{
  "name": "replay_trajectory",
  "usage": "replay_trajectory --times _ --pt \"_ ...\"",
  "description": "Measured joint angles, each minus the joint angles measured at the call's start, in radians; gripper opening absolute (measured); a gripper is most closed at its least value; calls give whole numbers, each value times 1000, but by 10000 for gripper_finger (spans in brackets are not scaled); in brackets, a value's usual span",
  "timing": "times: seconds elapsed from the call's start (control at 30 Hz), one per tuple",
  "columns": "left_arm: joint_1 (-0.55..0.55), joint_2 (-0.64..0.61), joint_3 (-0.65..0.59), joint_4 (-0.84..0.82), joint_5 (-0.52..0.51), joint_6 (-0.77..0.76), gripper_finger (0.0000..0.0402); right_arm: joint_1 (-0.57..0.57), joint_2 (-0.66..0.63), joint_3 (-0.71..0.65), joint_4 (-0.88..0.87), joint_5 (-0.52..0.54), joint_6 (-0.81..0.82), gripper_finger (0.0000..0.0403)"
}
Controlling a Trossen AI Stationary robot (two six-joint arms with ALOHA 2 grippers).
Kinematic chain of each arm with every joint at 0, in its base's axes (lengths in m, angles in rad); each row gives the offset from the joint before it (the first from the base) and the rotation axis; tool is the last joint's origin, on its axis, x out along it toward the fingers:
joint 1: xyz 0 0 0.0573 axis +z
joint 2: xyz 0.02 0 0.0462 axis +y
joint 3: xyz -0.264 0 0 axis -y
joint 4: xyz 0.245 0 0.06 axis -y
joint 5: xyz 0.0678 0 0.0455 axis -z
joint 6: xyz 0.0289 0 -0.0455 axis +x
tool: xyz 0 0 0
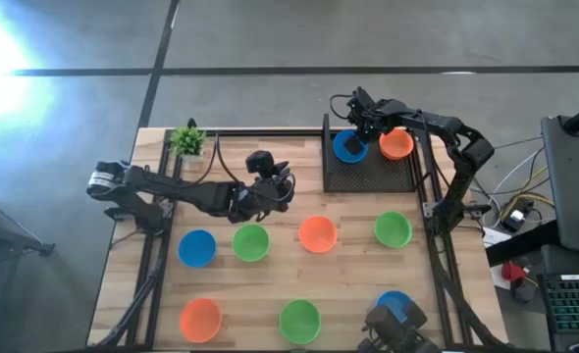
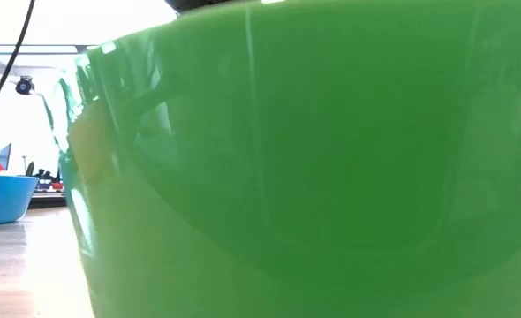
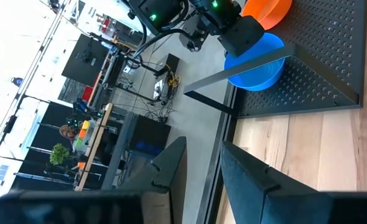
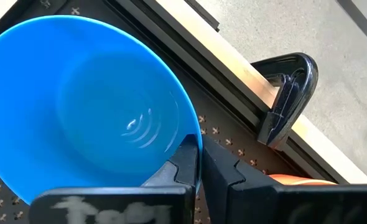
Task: Pick & Place Mini bowls
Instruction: Put the top blue bowl on the shelf
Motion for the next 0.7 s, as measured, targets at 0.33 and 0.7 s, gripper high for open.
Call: replay_trajectory --times 0.33,0.7 --pt "0 0 0 0 0 7 104 0 0 0 5 1 0 9" --pt "0 0 0 0 0 12 104 0 0 0 5 2 0 9"
